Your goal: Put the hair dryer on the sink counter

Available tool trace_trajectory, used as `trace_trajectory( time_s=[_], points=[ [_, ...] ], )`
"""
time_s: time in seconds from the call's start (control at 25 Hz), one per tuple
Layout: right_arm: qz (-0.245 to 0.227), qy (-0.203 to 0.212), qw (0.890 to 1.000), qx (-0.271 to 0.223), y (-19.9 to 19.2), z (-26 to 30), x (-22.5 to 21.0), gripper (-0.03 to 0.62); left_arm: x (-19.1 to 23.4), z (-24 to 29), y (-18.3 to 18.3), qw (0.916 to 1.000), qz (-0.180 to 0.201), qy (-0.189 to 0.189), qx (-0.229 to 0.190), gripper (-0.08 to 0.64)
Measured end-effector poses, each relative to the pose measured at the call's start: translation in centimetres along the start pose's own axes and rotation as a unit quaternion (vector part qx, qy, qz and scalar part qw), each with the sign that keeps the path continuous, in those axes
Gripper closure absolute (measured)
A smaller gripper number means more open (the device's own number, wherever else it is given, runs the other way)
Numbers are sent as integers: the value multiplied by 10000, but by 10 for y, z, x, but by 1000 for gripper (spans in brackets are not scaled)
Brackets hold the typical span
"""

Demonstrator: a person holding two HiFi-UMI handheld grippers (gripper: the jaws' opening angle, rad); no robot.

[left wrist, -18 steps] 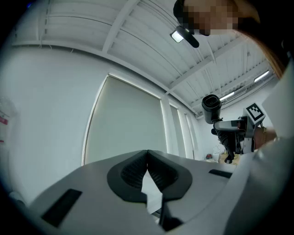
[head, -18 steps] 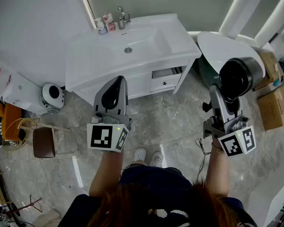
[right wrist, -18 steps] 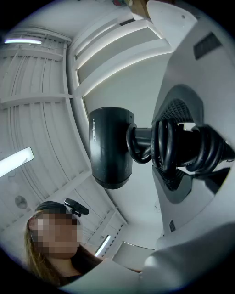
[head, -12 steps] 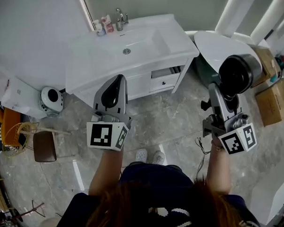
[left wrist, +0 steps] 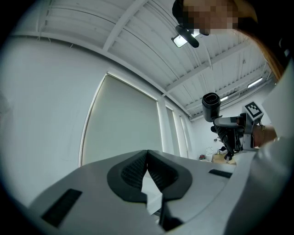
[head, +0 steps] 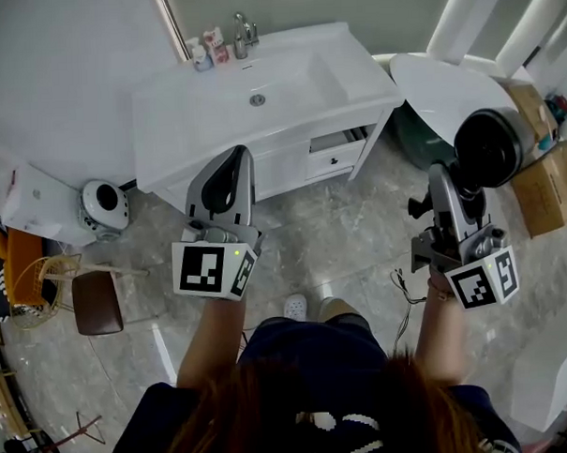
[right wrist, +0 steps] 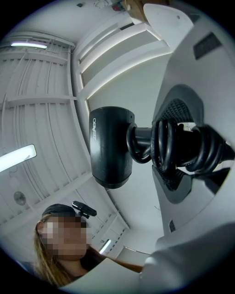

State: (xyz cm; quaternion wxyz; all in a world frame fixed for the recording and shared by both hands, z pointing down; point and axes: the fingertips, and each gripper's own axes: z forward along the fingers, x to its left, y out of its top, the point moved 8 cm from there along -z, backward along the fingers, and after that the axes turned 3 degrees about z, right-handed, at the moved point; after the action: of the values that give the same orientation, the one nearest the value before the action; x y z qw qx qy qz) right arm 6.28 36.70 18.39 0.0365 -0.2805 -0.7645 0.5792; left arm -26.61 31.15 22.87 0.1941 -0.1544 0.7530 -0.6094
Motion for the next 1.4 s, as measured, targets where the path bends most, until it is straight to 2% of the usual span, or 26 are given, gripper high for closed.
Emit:
trace_trajectory(
  time_s=[0.24,0.44,0.72,1.0,1.4],
  points=[
    [-11,-140,9999,42,-13,9,0,311,17,7,-16,9999,-106,2,64,541],
    [29,-76,9999,107,-17,32,-23,311,20,31,-27,9998,-152,81,123,541],
    [148,168,9996,164,-24,88,-93,313,19,110,-44,9994,-131,268,147,541],
    [256,464,9985,147,-10,145,-177,313,2,196,-49,9988,-35,487,88,541],
    [445,443,9980,72,-10,183,-241,313,-1,259,-65,9978,38,597,273,541]
  ],
)
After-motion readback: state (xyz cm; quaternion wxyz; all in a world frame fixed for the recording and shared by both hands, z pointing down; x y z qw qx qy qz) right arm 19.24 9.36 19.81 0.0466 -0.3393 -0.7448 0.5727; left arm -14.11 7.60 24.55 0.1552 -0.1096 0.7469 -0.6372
